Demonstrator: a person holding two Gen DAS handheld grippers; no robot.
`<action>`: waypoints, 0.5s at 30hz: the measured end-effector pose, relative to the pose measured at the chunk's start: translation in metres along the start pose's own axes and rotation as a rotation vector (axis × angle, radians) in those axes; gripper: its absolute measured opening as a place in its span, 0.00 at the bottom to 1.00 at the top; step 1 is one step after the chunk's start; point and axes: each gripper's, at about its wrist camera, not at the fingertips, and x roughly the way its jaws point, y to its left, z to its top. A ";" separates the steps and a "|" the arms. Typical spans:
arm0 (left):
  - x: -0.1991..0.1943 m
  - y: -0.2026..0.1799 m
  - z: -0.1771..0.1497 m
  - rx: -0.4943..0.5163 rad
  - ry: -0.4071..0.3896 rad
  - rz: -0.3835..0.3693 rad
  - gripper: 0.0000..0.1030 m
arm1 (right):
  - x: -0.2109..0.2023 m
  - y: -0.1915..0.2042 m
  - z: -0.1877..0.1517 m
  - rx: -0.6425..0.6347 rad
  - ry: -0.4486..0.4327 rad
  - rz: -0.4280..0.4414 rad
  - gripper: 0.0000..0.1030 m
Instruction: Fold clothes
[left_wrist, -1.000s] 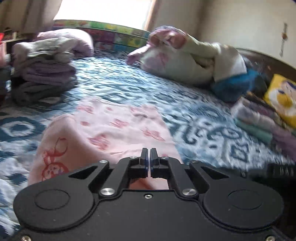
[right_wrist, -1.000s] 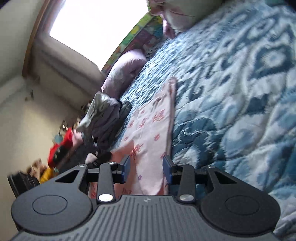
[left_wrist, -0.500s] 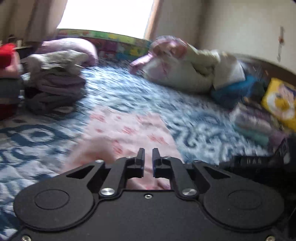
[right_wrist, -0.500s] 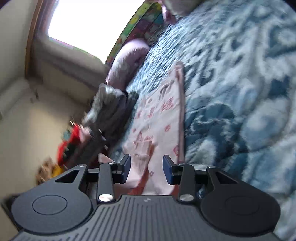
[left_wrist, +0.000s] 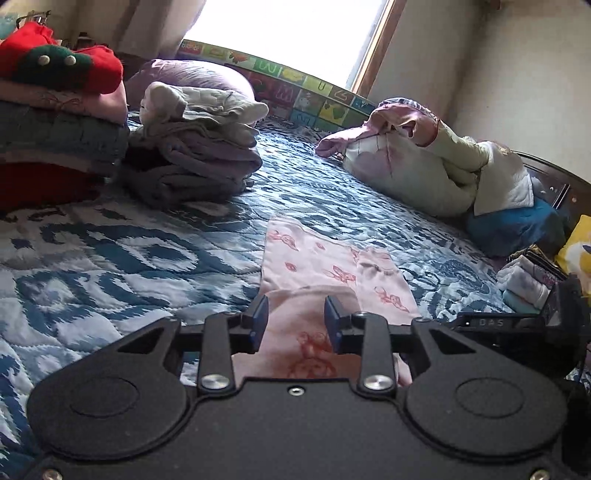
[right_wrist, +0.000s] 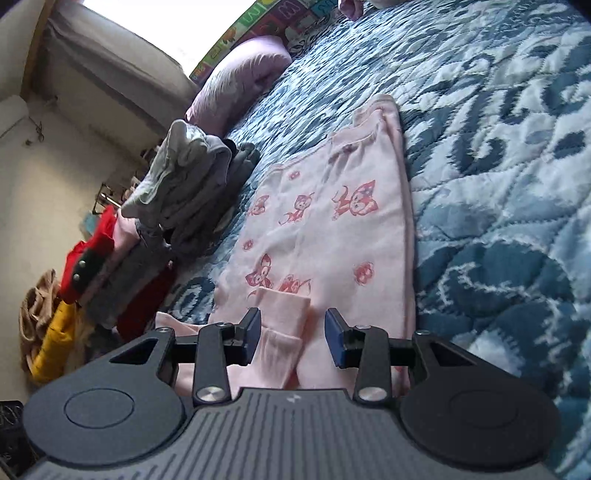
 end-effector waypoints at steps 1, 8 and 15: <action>0.000 0.002 0.001 -0.003 0.000 -0.002 0.31 | 0.003 0.002 0.001 -0.008 0.000 -0.005 0.39; -0.003 0.013 0.004 -0.028 0.009 0.000 0.39 | 0.013 0.014 0.001 -0.059 -0.020 -0.055 0.16; -0.001 0.018 0.001 -0.020 0.067 -0.003 0.39 | -0.009 0.048 0.004 -0.162 -0.126 -0.055 0.05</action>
